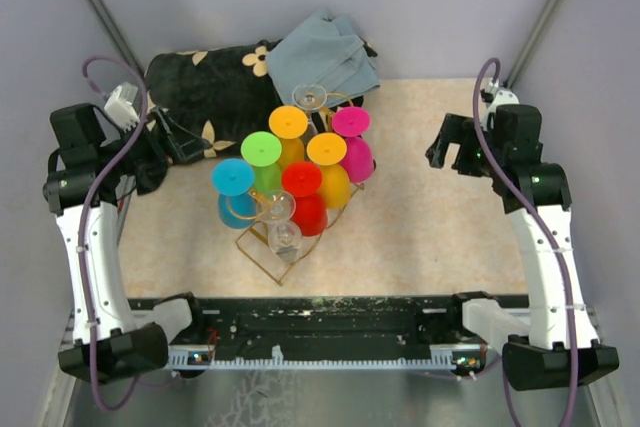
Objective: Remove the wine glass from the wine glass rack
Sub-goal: Pick up the wine glass from the wine rack.
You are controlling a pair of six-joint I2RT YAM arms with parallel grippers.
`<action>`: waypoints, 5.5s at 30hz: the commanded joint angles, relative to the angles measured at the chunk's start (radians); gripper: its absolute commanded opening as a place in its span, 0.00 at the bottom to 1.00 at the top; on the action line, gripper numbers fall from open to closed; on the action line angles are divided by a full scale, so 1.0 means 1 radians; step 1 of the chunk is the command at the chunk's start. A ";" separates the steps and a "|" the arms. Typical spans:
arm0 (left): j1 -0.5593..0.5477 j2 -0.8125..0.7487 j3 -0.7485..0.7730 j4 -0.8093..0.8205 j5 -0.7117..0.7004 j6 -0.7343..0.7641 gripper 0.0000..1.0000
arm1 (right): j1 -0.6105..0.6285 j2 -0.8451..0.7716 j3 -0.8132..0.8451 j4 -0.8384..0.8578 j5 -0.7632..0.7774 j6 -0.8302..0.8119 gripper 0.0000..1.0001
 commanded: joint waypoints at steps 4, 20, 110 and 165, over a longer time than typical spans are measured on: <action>0.170 0.040 -0.014 -0.105 0.384 -0.104 0.83 | -0.007 0.002 0.089 0.013 -0.098 0.060 0.94; 0.223 -0.014 -0.086 -0.118 0.728 -0.160 0.63 | -0.007 -0.018 0.094 -0.009 -0.105 0.066 0.94; 0.099 -0.021 -0.140 -0.128 0.632 -0.291 0.00 | -0.007 -0.060 0.035 0.018 -0.067 0.046 0.95; 0.168 0.039 -0.047 -0.163 0.610 -0.297 0.00 | -0.007 -0.046 0.012 0.041 -0.054 0.038 0.96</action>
